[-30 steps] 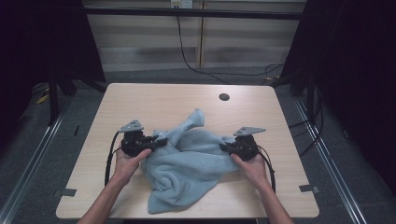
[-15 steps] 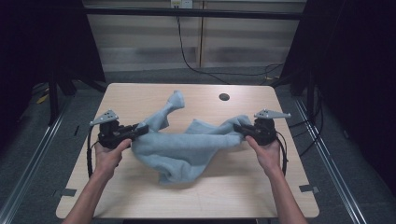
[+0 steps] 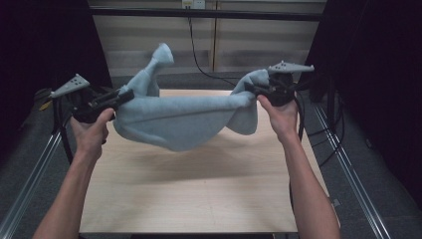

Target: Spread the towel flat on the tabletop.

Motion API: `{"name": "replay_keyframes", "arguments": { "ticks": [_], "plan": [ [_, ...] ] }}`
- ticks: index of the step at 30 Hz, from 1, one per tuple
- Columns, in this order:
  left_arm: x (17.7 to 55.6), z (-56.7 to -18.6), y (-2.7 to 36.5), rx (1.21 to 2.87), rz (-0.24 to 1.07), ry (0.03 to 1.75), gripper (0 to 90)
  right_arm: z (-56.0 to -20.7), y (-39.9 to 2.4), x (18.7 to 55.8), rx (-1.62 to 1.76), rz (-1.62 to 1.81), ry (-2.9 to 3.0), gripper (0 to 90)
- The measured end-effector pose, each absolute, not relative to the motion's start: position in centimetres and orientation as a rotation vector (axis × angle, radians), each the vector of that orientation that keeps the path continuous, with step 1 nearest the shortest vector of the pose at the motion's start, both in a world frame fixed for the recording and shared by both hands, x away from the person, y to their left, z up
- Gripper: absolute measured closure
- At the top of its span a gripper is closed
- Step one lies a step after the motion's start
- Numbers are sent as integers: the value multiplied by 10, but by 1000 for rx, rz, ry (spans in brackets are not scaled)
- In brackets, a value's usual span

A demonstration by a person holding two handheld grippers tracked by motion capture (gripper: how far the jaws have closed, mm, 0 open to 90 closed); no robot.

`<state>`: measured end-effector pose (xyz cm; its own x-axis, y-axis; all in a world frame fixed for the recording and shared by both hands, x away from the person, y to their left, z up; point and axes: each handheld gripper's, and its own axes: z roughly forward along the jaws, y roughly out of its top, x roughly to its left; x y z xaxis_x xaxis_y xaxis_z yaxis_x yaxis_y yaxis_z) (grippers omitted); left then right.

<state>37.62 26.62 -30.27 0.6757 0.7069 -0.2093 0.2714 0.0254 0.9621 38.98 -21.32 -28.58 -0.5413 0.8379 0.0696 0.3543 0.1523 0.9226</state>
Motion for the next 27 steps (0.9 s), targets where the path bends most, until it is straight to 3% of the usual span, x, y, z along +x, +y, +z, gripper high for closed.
{"name": "replay_keyframes", "arguments": {
  "ticks": [4, 8, 9, 11, 13, 14, 17, 18, 19, 21, 24, 25, 27],
  "plan": [
    [373, -287, 267, 1561, 481, 822, 732, -268, -210, 400, 1129, 1348, 1954, 853],
    [364, -308, 265, 1565, 501, 832, 731, -275, -208, 399, 1110, 1400, 1906, 852],
    [359, -324, 265, 1583, 482, 847, 728, -305, -206, 391, 1124, 1372, 1945, 851],
    [350, -351, 265, 1627, 440, 870, 728, -318, -207, 387, 1139, 1369, 1963, 851],
    [328, -402, 272, 1659, 289, 919, 724, -380, -210, 368, 1191, 1322, 2070, 849],
    [328, -402, 272, 1659, 289, 919, 724, -380, -210, 368, 1191, 1322, 2070, 849],
    [310, -435, 268, 1773, 236, 937, 723, -432, -214, 345, 1256, 1296, 2159, 833],
    [303, -439, 266, 1791, 229, 929, 718, -454, -215, 334, 1266, 1241, 2192, 792],
    [297, -443, 263, 1800, 212, 922, 718, -454, -215, 334, 1266, 1241, 2192, 792],
    [285, -448, 258, 1834, 191, 911, 709, -469, -225, 324, 1318, 1228, 2185, 681],
    [274, -451, 256, 1873, 157, 880, 689, -469, -231, 318, 1326, 1240, 2174, 615],
    [271, -451, 256, 1875, 152, 874, 663, -460, -241, 309, 1328, 1265, 2139, 556],
    [266, -451, 258, 1871, 132, 855, 647, -455, -246, 305, 1330, 1285, 2121, 544]
  ]
}}
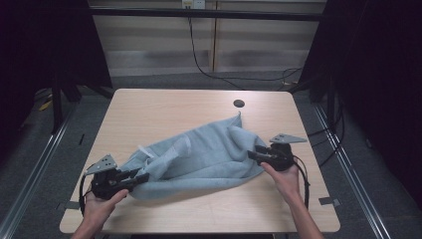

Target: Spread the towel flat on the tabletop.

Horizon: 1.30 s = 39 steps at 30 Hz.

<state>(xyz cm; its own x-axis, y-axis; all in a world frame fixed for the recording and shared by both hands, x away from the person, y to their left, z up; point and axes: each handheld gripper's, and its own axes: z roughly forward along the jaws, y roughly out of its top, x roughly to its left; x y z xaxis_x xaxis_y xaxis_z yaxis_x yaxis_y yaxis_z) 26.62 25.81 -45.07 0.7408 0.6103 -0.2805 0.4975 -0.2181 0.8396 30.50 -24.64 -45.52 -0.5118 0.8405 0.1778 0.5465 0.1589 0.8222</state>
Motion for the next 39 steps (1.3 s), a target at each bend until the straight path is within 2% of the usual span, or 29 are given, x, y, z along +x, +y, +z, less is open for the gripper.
{"name": "replay_keyframes", "arguments": {
  "ticks": [4, 9, 11, 16, 21, 22, 24, 25, 26, 27, 28, 30, 34, 36, 37, 39],
  "plan": [
    [271, -444, 261, 1849, 149, 844, 593, -448, -272, 295, 1368, 1242, 2077, 560],
    [292, -423, 261, 1797, 190, 808, 549, -477, -292, 297, 1468, 1152, 2079, 532],
    [305, -421, 258, 1825, 208, 818, 533, -487, -298, 298, 1500, 1082, 2086, 507],
    [334, -453, 252, 1898, 188, 902, 576, -483, -308, 287, 1499, 1050, 2085, 494],
    [336, -486, 248, 2007, 140, 931, 621, -494, -310, 276, 1521, 985, 2133, 490],
    [335, -490, 249, 2008, 131, 935, 644, -501, -308, 273, 1479, 951, 2149, 540],
    [334, -491, 252, 1997, 119, 943, 651, -501, -307, 272, 1476, 943, 2148, 562],
    [333, -492, 253, 1996, 119, 943, 659, -501, -304, 272, 1462, 932, 2155, 610],
    [330, -493, 254, 2007, 120, 941, 670, -501, -300, 274, 1425, 932, 2183, 771],
    [330, -493, 254, 2007, 120, 941, 673, -501, -300, 274, 1425, 932, 2183, 771],
    [327, -494, 255, 2018, 126, 933, 673, -500, -299, 275, 1422, 936, 2187, 818],
    [320, -493, 257, 2012, 127, 930, 675, -495, -296, 278, 1410, 936, 2181, 845],
    [306, -489, 260, 2010, 110, 905, 673, -466, -303, 282, 1383, 1056, 2065, 836],
    [298, -487, 260, 1997, 85, 883, 674, -457, -306, 283, 1387, 1053, 2032, 780],
    [294, -485, 260, 2001, 83, 865, 674, -457, -306, 283, 1387, 1053, 2032, 780],
    [288, -481, 260, 1993, 85, 845, 674, -452, -307, 281, 1384, 1090, 1997, 684]
  ]
}}
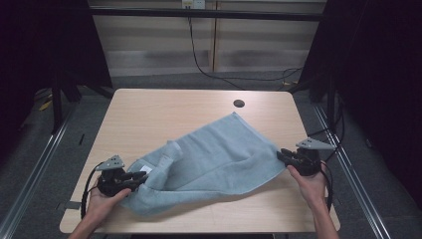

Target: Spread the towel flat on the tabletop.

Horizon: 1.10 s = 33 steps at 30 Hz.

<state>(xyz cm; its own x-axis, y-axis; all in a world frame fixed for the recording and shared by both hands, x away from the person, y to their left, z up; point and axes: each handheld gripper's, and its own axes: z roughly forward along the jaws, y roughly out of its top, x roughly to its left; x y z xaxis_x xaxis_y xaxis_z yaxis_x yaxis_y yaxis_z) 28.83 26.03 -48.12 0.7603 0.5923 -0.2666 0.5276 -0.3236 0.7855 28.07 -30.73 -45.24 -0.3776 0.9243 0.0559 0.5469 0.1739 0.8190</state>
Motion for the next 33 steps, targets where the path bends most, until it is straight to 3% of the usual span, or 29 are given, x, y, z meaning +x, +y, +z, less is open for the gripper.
{"name": "replay_keyframes", "arguments": {
  "ticks": [3, 8, 16, 23, 28, 33],
  "plan": [
    [287, -476, 263, 1965, 90, 842, 672, -452, -296, 273, 1370, 1133, 2033, 577],
    [298, -467, 270, 1899, 99, 869, 654, -460, -266, 266, 1333, 1207, 2157, 524],
    [325, -462, 274, 1869, 150, 937, 556, -475, -194, 267, 1180, 1279, 2395, 448],
    [328, -489, 273, 1949, 124, 985, 584, -479, -134, 264, 1022, 1310, 2541, 412],
    [326, -500, 272, 1959, 112, 1005, 569, -501, -121, 273, 991, 1207, 2555, 465],
    [324, -502, 266, 1973, 94, 997, 512, -506, -127, 275, 948, 1144, 2483, 601]
  ]
}}
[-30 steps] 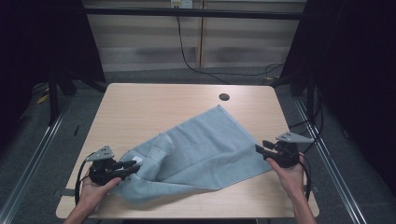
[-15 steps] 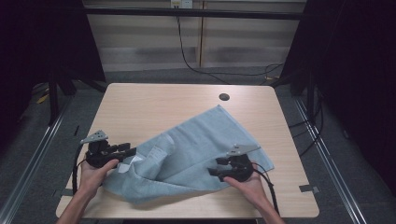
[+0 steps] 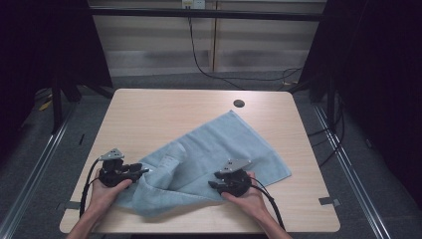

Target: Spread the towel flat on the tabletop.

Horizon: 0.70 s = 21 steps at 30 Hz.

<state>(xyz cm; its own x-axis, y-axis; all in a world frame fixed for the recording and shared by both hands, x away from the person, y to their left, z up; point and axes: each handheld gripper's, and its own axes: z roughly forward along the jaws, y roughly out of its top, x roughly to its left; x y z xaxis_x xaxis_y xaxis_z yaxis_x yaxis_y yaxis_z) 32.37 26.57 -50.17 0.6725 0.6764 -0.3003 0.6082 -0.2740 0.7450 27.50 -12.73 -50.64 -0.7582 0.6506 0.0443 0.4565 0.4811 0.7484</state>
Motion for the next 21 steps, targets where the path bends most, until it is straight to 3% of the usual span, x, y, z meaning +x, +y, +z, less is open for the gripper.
{"name": "replay_keyframes", "arguments": {
  "ticks": [1, 5, 17, 21],
  "plan": [
    [323, -501, 264, 1976, 94, 994, 508, -507, -128, 276, 951, 1139, 2478, 618],
    [320, -498, 258, 1977, 71, 958, 510, -506, -144, 297, 1008, 1139, 2477, 838],
    [324, -494, 242, 1970, 55, 924, 492, -505, -201, 364, 1211, 1076, 2382, 843],
    [328, -491, 233, 1967, 47, 901, 458, -493, -208, 359, 1244, 1077, 2346, 726]
  ]
}}
